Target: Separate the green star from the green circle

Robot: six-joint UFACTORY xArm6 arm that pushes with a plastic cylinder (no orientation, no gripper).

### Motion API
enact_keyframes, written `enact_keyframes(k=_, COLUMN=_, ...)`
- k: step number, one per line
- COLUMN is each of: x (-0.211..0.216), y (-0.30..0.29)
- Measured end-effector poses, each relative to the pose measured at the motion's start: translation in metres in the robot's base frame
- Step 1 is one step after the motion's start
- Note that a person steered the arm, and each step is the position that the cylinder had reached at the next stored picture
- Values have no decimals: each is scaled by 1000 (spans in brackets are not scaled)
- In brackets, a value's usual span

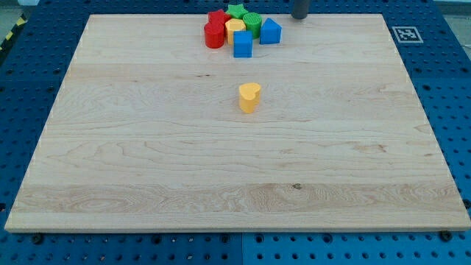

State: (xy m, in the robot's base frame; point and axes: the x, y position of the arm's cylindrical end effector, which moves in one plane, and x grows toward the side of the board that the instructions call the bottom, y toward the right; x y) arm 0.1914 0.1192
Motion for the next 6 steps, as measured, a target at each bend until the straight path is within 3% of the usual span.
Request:
enact_keyframes(k=2, x=1, y=-87)
enact_keyframes(k=6, x=3, y=-169)
